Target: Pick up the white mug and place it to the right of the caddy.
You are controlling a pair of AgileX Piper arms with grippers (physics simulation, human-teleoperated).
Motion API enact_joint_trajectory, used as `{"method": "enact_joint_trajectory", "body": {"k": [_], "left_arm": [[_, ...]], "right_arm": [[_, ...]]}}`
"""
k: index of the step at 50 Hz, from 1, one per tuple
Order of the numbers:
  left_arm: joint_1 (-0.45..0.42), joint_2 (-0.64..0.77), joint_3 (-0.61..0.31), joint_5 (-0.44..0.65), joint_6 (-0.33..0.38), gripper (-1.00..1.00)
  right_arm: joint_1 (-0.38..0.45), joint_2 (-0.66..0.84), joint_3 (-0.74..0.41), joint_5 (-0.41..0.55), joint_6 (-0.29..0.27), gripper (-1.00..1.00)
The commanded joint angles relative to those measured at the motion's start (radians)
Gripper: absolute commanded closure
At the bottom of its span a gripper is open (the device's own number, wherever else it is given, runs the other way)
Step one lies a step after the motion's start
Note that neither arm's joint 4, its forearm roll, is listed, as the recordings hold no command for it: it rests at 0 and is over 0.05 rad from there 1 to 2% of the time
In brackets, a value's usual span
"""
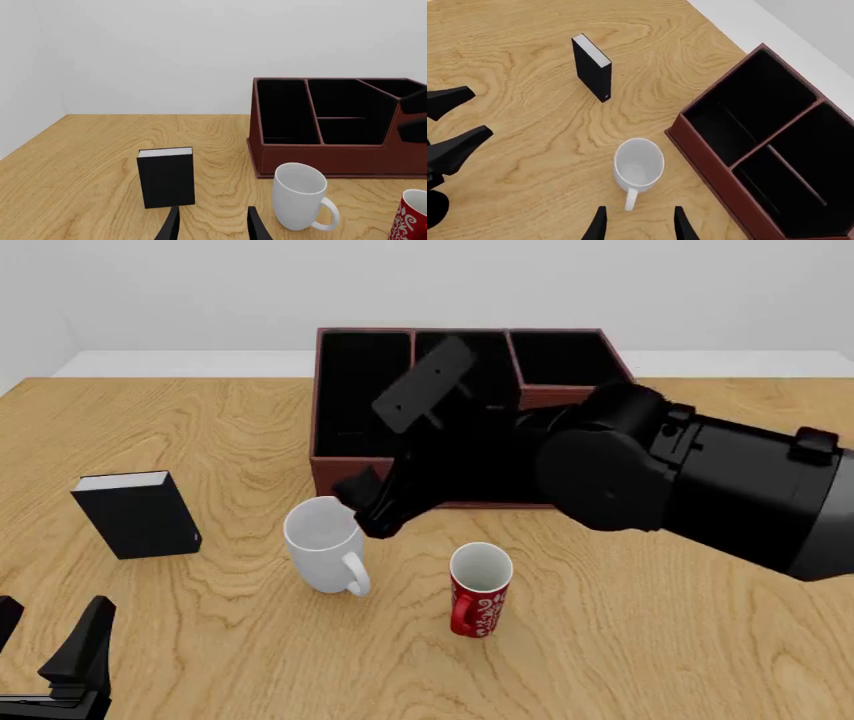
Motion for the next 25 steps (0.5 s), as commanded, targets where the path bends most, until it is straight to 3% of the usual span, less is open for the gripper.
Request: {"method": "enact_joint_trajectory", "body": {"k": [1, 25], "left_arm": [[0.000, 0.000, 0.000, 0.000, 0.000, -1.00], [0.000, 0.000, 0.000, 0.000, 0.000, -1.00]], "right_arm": [[0.002, 0.041, 0.012, -0.029, 0.038, -1.00], [-0.001, 0.131, 0.031, -0.076, 0.079, -1.00]]}}
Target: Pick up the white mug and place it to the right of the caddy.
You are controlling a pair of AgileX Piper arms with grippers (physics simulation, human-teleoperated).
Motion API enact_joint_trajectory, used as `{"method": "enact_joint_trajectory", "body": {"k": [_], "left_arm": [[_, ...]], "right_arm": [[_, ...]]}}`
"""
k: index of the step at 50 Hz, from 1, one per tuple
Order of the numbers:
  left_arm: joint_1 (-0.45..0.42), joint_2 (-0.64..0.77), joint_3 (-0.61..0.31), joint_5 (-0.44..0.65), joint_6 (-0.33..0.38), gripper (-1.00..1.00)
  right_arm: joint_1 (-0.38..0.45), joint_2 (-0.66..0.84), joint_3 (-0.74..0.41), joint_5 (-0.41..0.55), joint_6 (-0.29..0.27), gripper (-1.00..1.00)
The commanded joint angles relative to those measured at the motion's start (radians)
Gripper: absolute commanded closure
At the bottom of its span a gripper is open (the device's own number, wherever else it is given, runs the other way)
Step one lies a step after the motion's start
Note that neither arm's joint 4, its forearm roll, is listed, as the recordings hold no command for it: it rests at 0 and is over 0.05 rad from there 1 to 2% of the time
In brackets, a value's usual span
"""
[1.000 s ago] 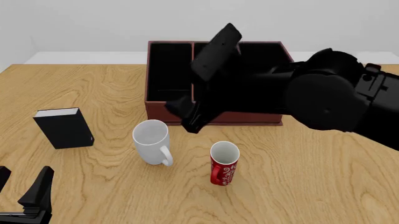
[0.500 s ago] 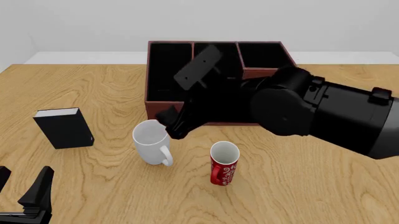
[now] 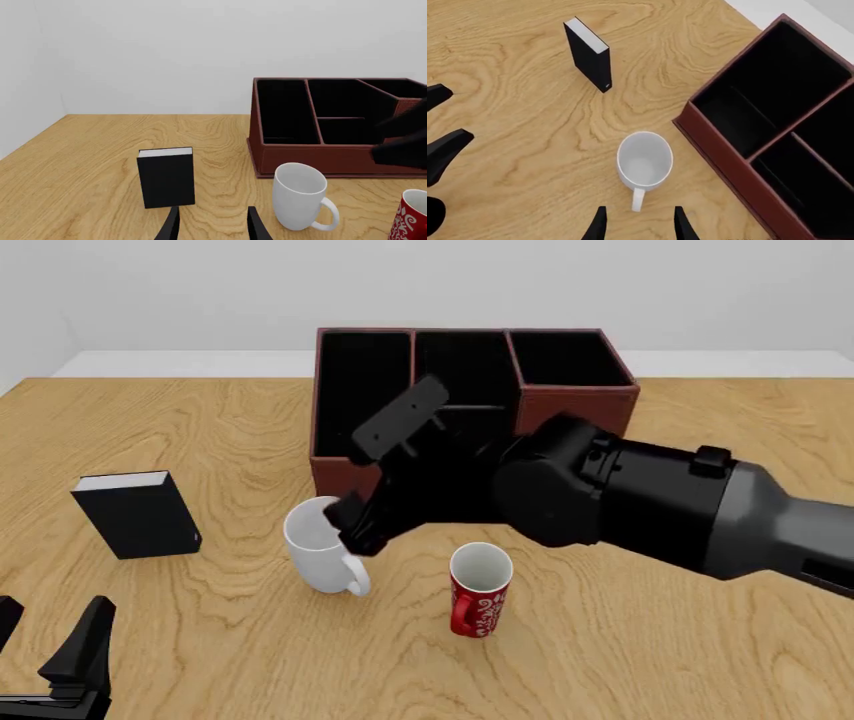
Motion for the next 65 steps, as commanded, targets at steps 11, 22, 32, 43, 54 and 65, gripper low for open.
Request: {"method": "enact_joint_trajectory", "body": {"k": [11, 22, 32, 43, 54, 65], "left_arm": [[0.000, 0.000, 0.000, 0.000, 0.000, -1.00], [0.000, 0.000, 0.000, 0.000, 0.000, -1.00], [0.000, 0.000, 0.000, 0.000, 0.000, -1.00], [0.000, 0.000, 0.000, 0.000, 0.000, -1.00], [0.000, 0.000, 0.000, 0.000, 0.000, -1.00], [0.000, 0.000, 0.000, 0.000, 0.000, -1.00]], "right_arm": [[-0.006, 0.080, 0.012, -0.033, 0.026, -1.00], [-0.007, 0.107, 0.010, -0.048, 0.043, -1.00], [-0.013, 0.131, 0.007, -0.066, 0.060, -1.00], [-0.011, 0.161, 0.011, -0.082, 0.064, -1.00], [-0.014, 0.190, 0.016, -0.097, 0.066, -1.00], [-0.025, 0.220, 0.012, -0.104, 0.067, -1.00]]}}
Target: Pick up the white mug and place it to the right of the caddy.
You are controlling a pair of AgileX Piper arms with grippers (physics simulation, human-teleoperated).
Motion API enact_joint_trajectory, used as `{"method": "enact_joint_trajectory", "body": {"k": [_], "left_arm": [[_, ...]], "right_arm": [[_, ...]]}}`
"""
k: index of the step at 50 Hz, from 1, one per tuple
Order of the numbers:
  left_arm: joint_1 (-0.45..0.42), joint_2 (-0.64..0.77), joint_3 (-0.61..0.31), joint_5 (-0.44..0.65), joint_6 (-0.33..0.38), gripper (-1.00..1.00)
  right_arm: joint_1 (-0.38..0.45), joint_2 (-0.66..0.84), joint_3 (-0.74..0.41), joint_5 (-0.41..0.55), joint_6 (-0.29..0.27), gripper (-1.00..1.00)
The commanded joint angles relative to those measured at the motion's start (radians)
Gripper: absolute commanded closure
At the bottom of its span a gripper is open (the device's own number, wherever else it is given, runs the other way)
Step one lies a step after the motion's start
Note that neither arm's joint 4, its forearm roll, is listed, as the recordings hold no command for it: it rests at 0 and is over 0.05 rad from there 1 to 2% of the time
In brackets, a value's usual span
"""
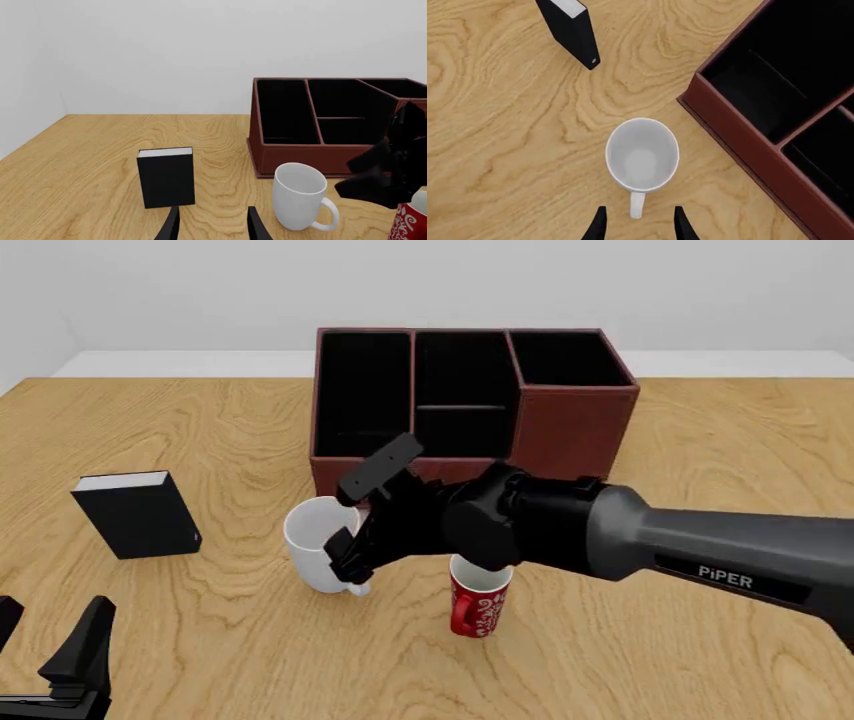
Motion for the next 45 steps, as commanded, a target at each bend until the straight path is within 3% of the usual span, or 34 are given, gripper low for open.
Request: {"method": "enact_joint_trajectory", "body": {"k": [1, 45], "left_arm": [[0.000, 0.000, 0.000, 0.000, 0.000, -1.00], [0.000, 0.000, 0.000, 0.000, 0.000, -1.00]], "right_arm": [[-0.006, 0.031, -0.004, -0.008, 0.004, -1.00], [0.000, 0.133, -0.004, -0.046, 0.028, -1.00]]}}
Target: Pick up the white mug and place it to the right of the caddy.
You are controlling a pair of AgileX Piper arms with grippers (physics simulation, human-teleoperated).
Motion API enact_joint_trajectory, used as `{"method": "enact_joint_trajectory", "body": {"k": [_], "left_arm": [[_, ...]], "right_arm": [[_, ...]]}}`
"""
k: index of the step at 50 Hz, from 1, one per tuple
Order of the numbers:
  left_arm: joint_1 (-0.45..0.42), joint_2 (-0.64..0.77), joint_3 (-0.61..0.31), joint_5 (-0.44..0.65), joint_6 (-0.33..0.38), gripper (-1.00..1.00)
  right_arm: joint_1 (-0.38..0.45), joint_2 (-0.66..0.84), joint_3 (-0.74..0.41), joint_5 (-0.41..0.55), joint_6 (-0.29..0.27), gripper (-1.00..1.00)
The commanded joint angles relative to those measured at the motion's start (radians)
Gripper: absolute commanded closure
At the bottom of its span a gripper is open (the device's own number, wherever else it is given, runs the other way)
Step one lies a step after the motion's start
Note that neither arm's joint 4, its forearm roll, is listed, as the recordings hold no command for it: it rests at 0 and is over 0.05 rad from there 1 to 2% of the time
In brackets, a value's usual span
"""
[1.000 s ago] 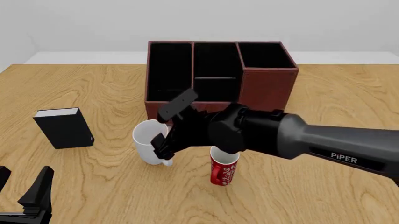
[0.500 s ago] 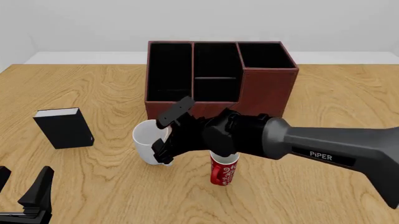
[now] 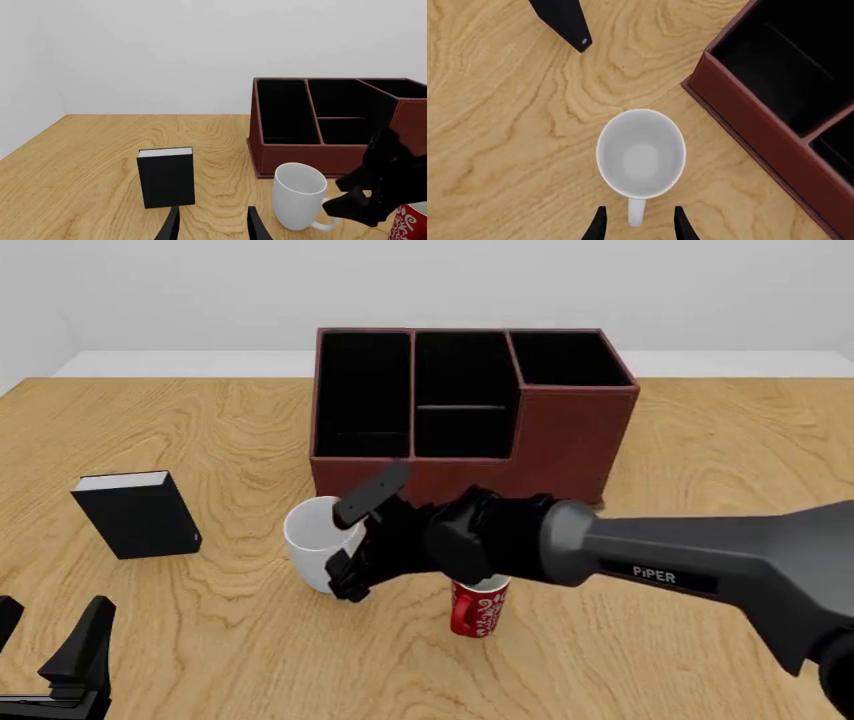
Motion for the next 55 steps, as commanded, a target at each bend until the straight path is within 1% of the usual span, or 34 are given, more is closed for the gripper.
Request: {"method": "enact_joint_trajectory", "body": {"k": [1, 44, 45, 55], "left_arm": [[0.000, 0.000, 0.000, 0.000, 0.000, -1.00], [0.000, 0.000, 0.000, 0.000, 0.000, -1.00], [0.000, 0.000, 0.000, 0.000, 0.000, -1.00], [0.000, 0.000, 0.000, 0.000, 0.000, -1.00]], "right_arm": [[0.003, 0.024, 0.002, -0.010, 0.006, -1.00], [0.008, 0.096, 0.002, -0.043, 0.027, -1.00], [0.006, 0.095, 0.003, -0.045, 0.025, 1.00], [0.006, 0.094, 0.001, -0.043, 0.021, 1.00]]}}
